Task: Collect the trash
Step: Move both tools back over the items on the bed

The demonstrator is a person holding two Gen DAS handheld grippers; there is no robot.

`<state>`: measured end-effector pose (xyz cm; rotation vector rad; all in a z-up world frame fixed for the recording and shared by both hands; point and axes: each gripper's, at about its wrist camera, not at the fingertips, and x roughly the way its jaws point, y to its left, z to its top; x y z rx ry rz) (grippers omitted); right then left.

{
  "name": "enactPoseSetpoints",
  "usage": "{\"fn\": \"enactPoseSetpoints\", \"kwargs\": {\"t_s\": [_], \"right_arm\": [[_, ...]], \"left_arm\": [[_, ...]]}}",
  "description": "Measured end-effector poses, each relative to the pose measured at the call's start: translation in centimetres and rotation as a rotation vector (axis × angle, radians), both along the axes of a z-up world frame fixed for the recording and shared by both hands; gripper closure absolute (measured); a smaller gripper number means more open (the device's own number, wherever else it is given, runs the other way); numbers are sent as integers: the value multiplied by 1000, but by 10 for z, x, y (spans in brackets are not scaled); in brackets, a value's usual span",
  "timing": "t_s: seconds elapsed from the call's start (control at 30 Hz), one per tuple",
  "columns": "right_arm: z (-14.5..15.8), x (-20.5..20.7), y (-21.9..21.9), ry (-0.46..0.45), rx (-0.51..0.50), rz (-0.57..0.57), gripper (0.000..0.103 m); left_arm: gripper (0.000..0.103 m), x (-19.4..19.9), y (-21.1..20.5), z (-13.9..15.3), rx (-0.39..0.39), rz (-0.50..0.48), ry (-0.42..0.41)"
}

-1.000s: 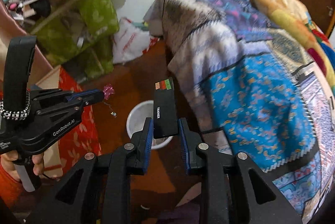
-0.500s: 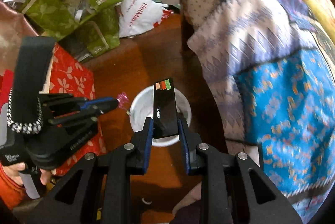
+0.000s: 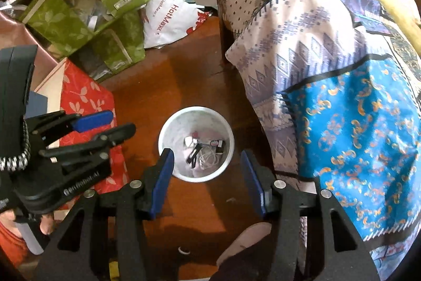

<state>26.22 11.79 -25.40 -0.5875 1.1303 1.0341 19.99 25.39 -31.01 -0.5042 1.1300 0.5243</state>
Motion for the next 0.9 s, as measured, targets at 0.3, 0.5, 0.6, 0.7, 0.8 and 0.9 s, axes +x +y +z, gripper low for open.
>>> {"fn": "enactPoseSetpoints", "kwargs": {"t_s": [0.3,0.5,0.6,0.7,0.8,0.9], "right_arm": [[47,-1,-26,-56,95,-54,54],[90,4,-61,-109,185,-105,54],[115,10,-87,-144,233,-138,54],[135,15,-109,-183,263,-168,54],[157,20,-133,-228,295,-197,54],[176,26,-157,-286,316,-223,54]], "left_arm": [[65,-7,-31,60,94,-45,-80],[65,-7,-54,106,135,-74,-163],[65,-5,-69,132,166,-98,-209],[65,0,-86,156,193,-127,-250],[65,9,-104,177,219,-159,-289],[64,19,-125,198,254,-199,-333]]}}
